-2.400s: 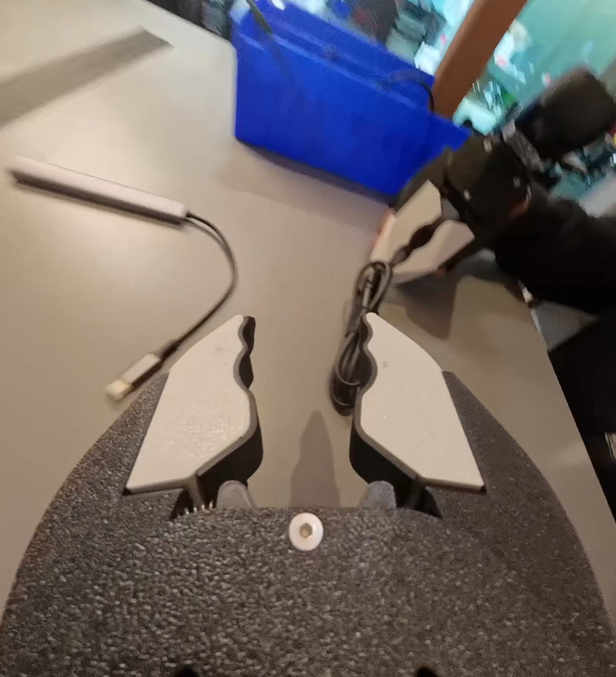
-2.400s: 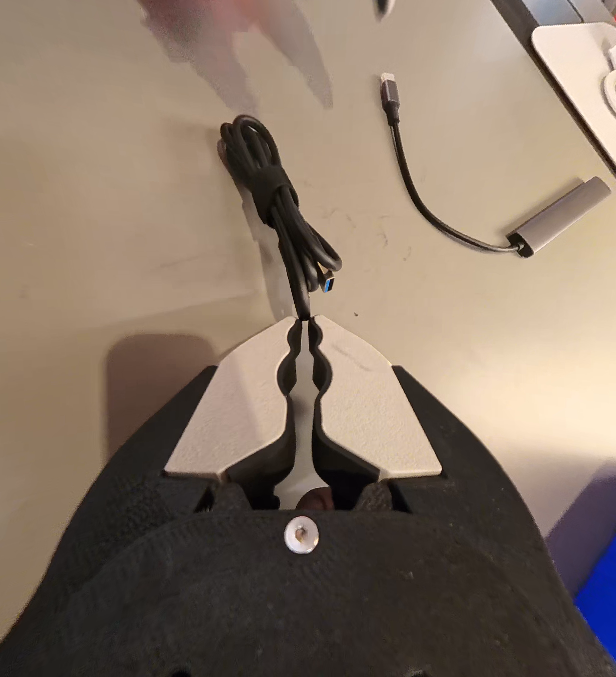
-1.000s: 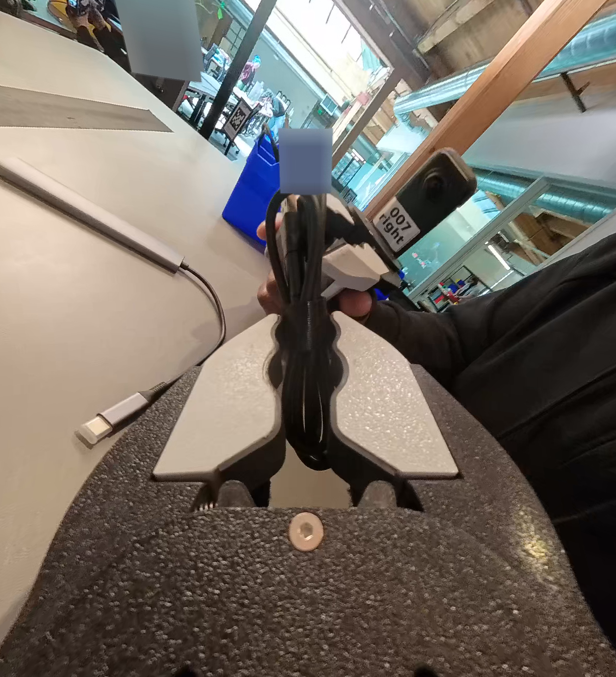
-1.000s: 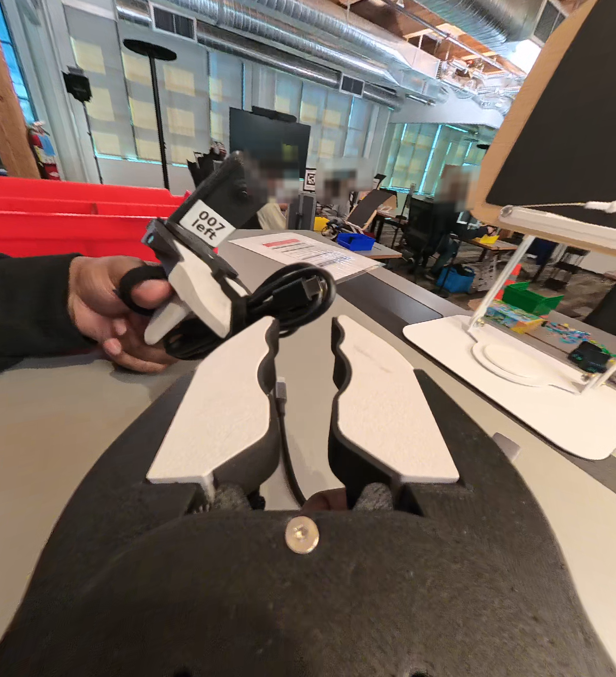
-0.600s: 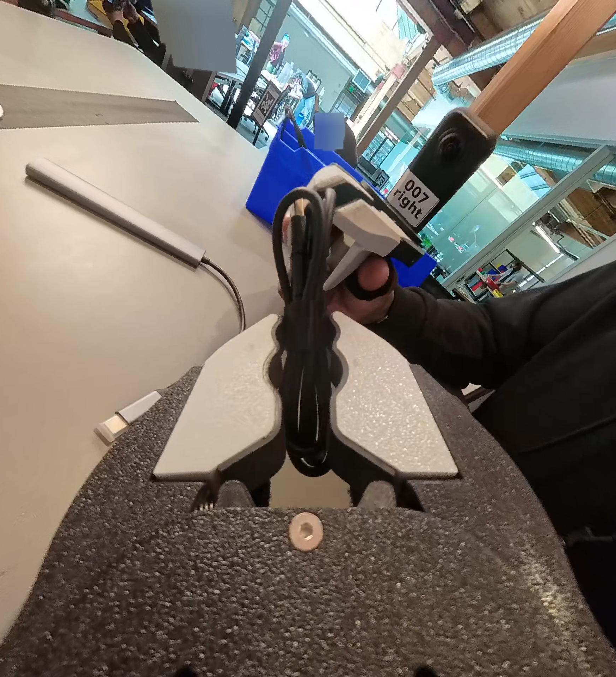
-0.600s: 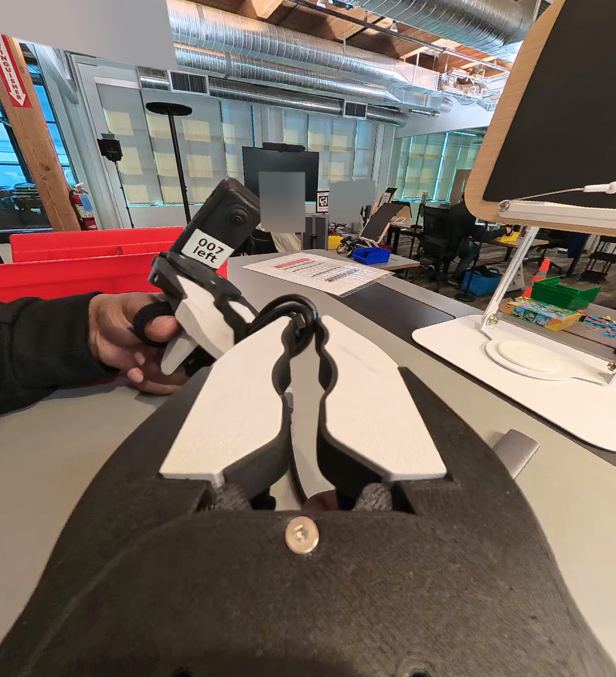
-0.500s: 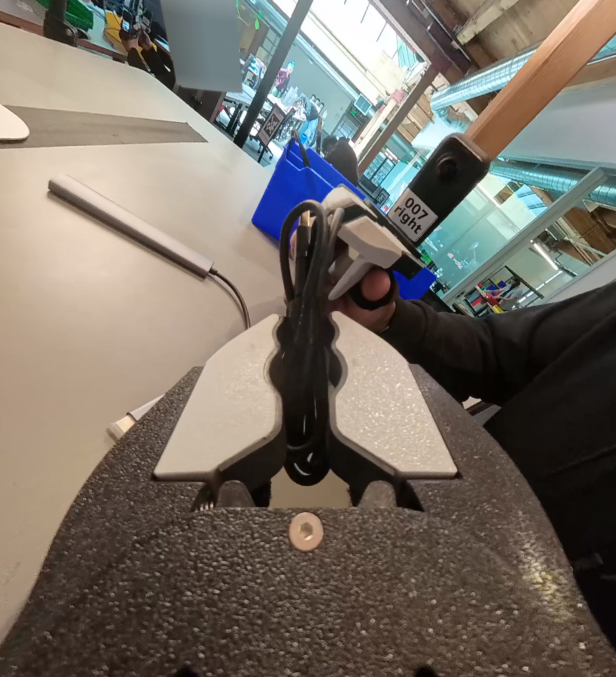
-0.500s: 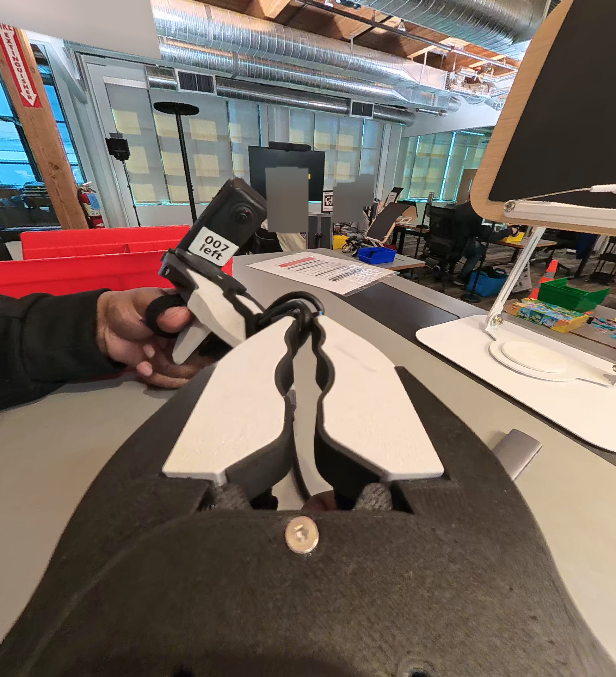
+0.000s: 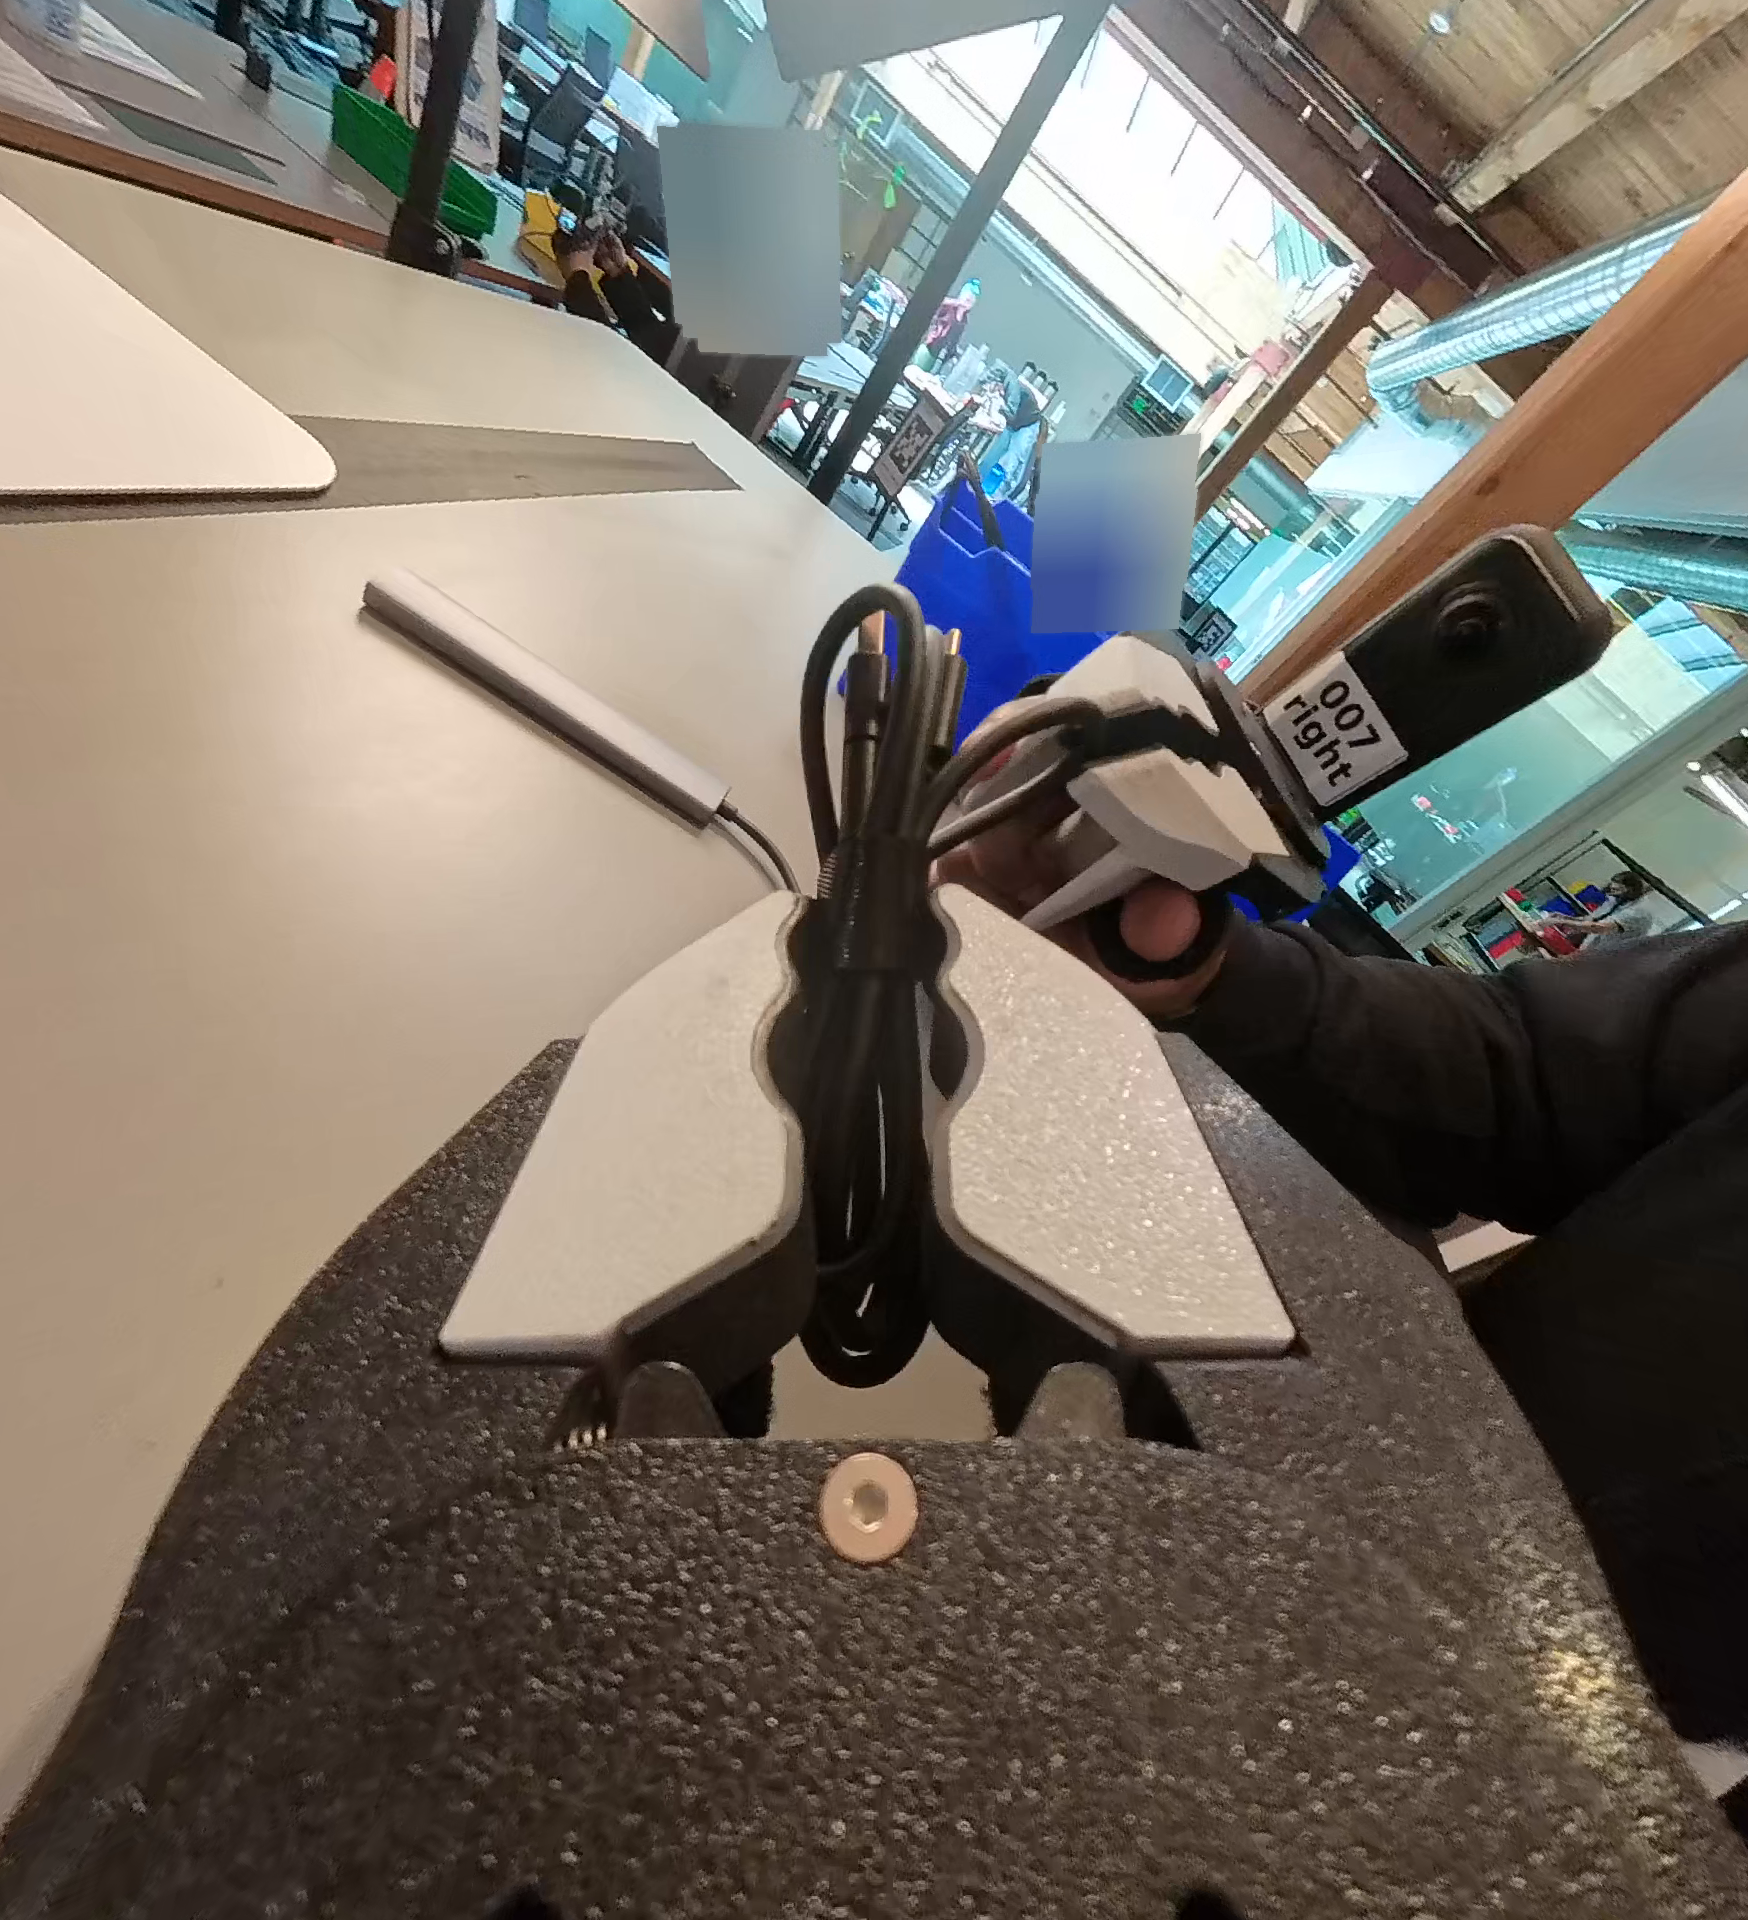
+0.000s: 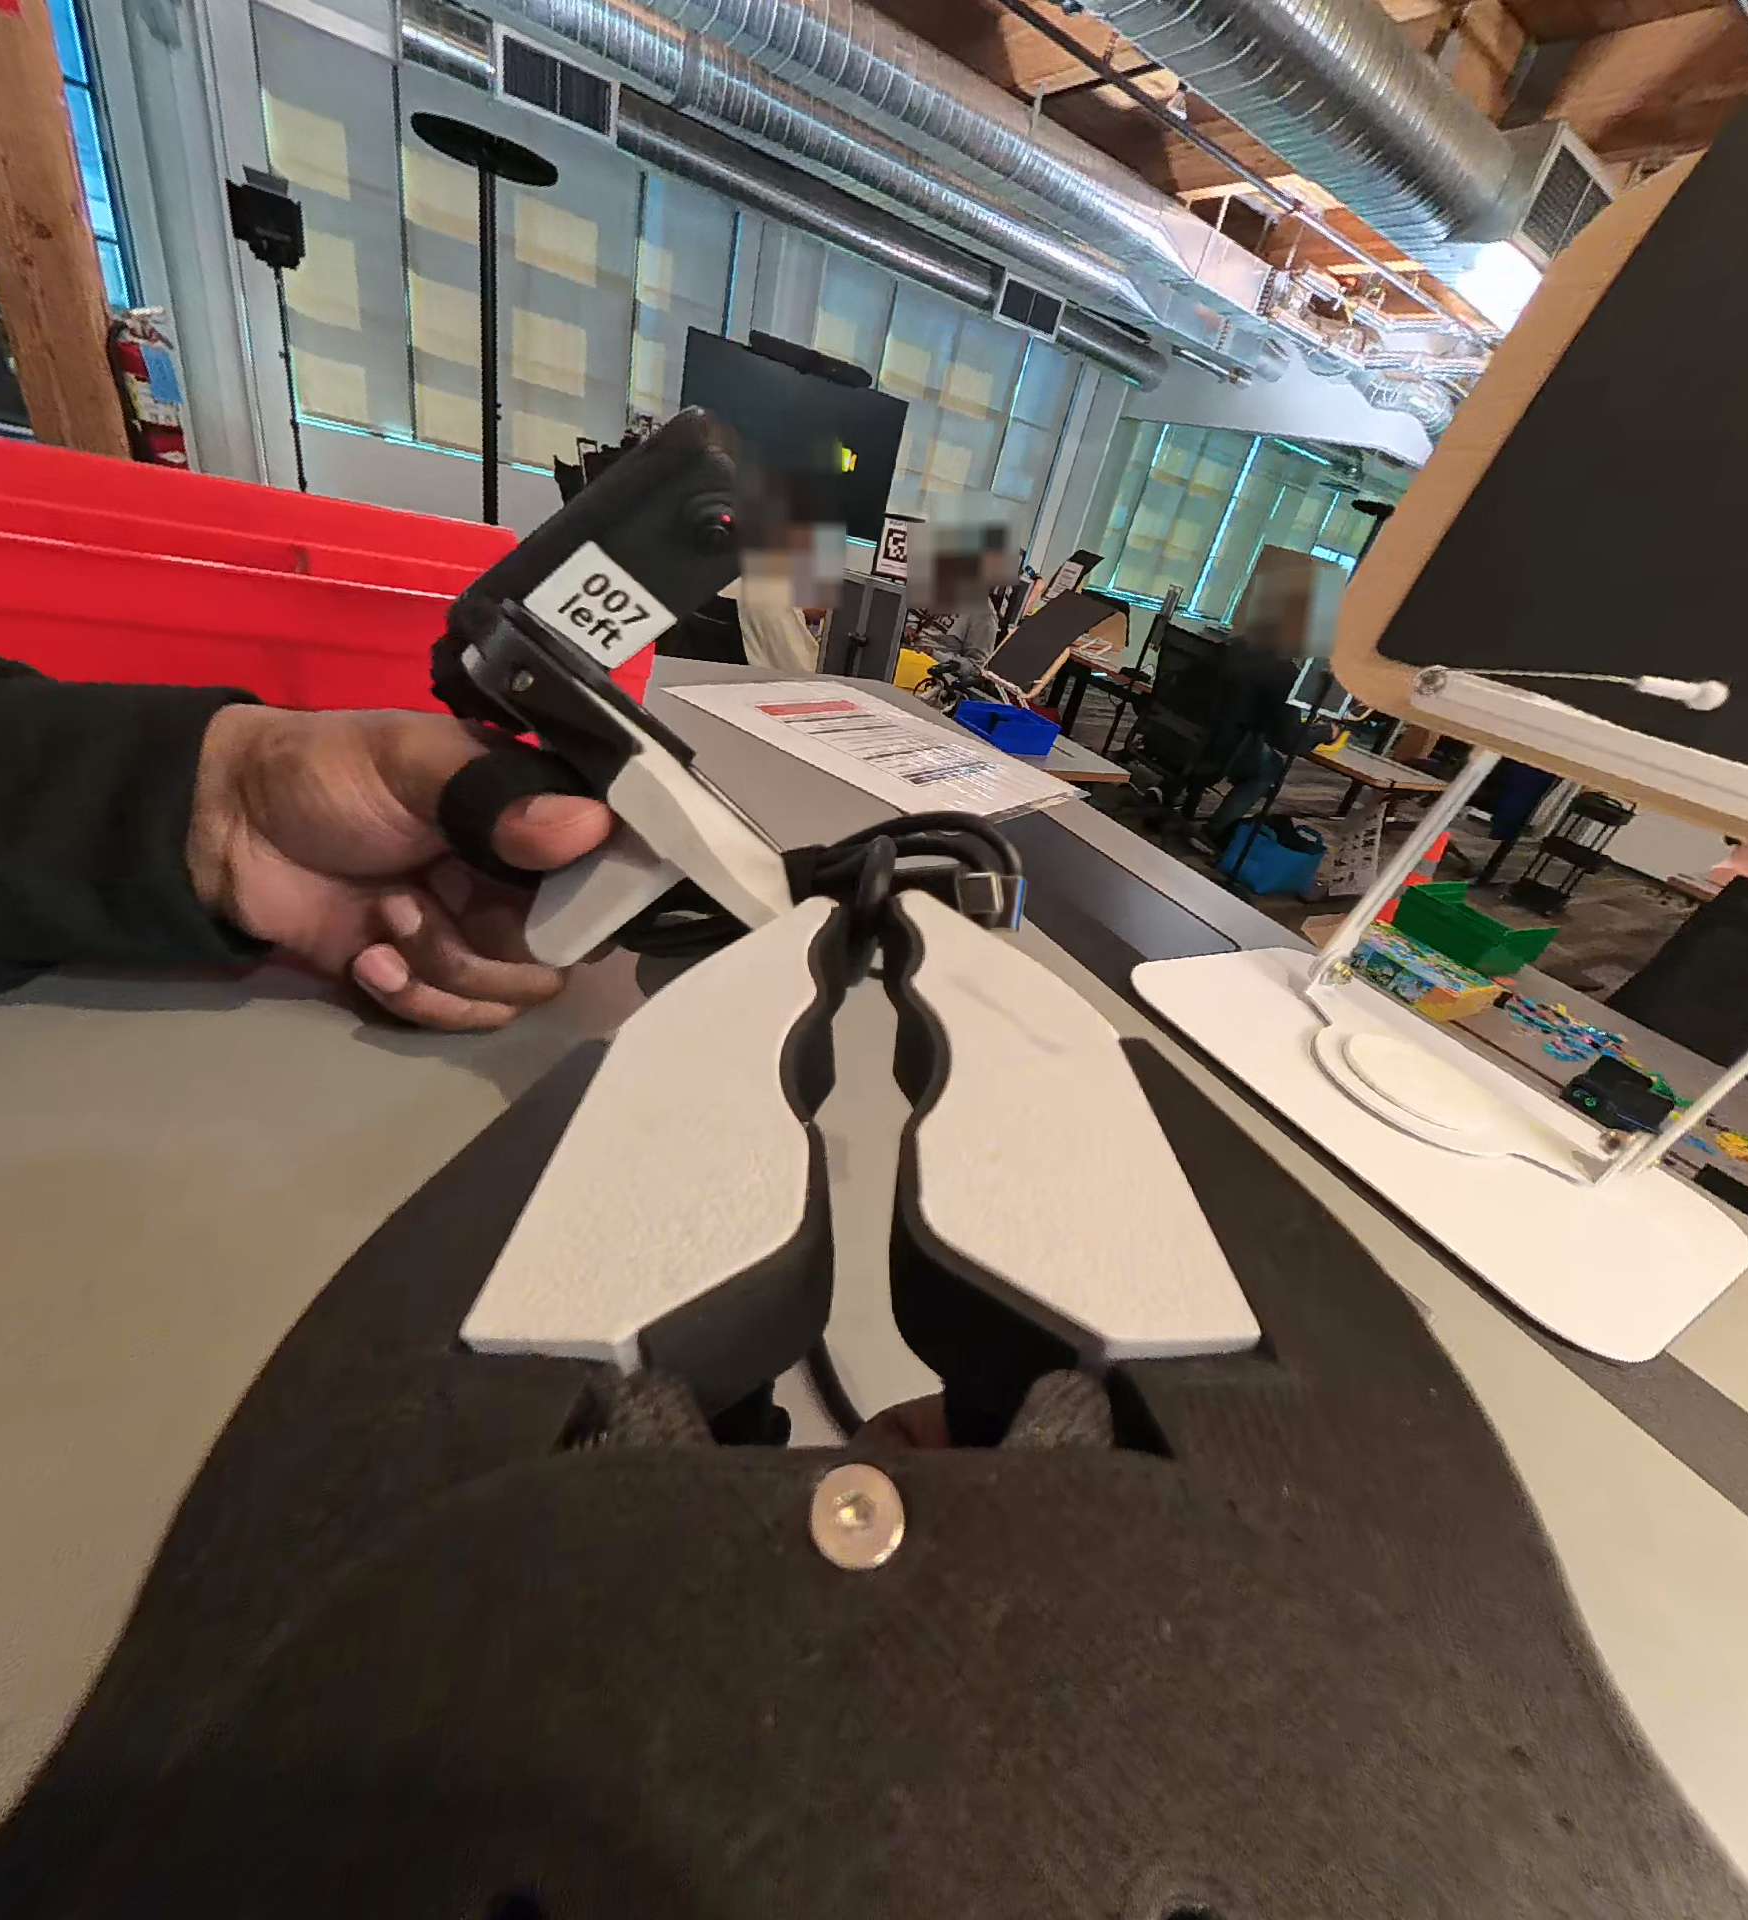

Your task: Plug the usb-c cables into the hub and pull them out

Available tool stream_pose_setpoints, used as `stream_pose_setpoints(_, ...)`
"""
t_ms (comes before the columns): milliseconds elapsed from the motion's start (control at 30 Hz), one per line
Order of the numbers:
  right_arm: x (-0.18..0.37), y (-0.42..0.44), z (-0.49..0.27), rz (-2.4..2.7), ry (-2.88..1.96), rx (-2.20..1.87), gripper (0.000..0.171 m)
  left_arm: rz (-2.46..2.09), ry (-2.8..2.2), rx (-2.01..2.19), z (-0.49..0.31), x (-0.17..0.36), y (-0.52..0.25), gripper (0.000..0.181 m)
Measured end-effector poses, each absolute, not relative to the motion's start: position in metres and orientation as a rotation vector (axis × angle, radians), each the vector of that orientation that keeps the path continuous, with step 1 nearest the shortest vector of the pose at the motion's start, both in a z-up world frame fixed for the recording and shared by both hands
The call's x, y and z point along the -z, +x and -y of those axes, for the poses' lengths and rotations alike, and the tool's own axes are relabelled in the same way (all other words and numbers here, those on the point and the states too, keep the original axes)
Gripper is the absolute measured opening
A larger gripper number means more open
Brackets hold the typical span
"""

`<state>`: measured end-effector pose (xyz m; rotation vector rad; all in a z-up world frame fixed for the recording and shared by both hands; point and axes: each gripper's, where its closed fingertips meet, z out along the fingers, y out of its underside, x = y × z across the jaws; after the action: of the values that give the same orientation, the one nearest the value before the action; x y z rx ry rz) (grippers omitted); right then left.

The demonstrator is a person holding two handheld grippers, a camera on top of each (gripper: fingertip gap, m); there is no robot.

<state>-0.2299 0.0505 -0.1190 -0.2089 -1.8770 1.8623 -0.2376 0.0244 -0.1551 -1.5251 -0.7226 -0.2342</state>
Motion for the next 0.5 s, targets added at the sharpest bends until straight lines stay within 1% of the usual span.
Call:
stream_pose_setpoints(200, 0.12, -0.227, -0.049, 1.918, -0.194, -1.909, 0.005, 0.704, -1.547, 0.163, -0.023, 0.154, -0.24, 0.019)
stream_pose_setpoints(500, 0.129, -0.211, -0.038, 2.054, -0.073, -1.911, 0.005, 0.512, -1.653, -0.22, -0.014, 0.145, -0.243, 0.02)
